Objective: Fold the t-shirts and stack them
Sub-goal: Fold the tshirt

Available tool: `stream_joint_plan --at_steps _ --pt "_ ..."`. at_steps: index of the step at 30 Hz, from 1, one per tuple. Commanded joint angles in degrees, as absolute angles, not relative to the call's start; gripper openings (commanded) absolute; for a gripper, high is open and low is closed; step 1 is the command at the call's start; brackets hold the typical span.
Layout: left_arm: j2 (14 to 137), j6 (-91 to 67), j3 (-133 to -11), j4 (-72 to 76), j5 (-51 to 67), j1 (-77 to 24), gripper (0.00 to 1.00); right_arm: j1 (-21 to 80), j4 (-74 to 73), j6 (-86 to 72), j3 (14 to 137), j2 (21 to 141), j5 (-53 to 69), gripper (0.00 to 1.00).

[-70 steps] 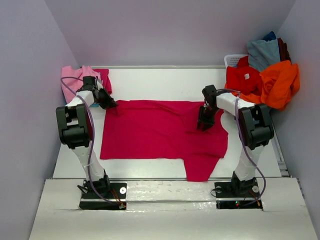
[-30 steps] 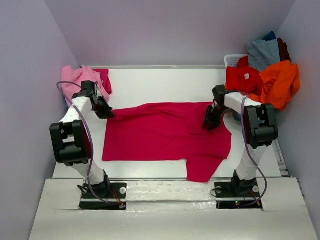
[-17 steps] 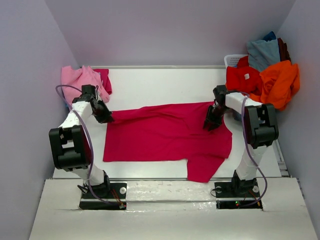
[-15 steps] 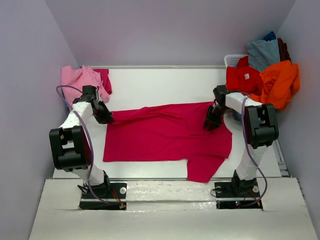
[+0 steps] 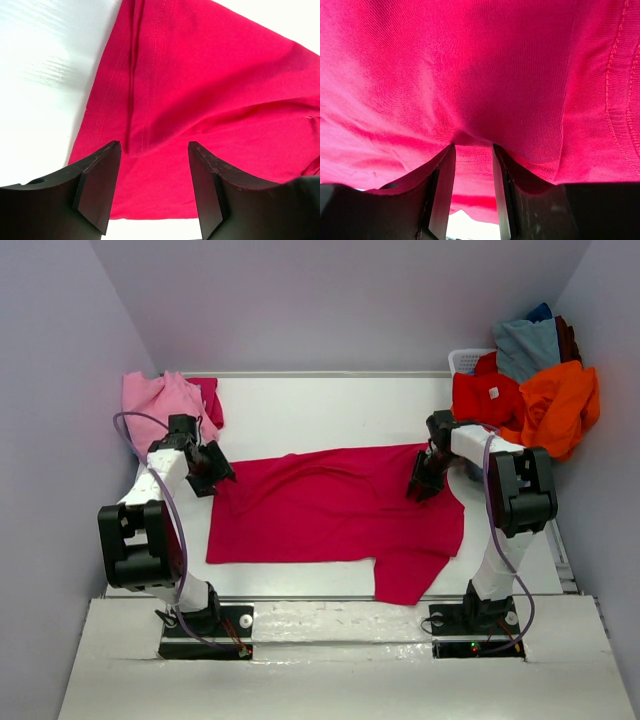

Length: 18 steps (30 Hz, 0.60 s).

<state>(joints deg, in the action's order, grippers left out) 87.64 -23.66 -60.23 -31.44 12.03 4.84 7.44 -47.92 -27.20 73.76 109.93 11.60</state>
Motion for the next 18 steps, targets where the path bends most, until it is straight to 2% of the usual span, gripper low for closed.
stream_joint_plan --at_steps 1,8,18 --pt "85.61 -23.82 -58.98 -30.24 11.51 4.48 0.68 6.68 -47.99 -25.75 71.63 110.3 9.23 0.42" --pt "88.67 -25.22 -59.76 -28.57 11.78 4.48 0.68 6.68 -47.81 -25.84 71.72 110.57 9.93 0.42" --pt "96.59 -27.69 -68.54 -24.7 15.37 4.48 0.66 6.68 -47.29 -25.49 71.37 110.22 10.72 0.42"
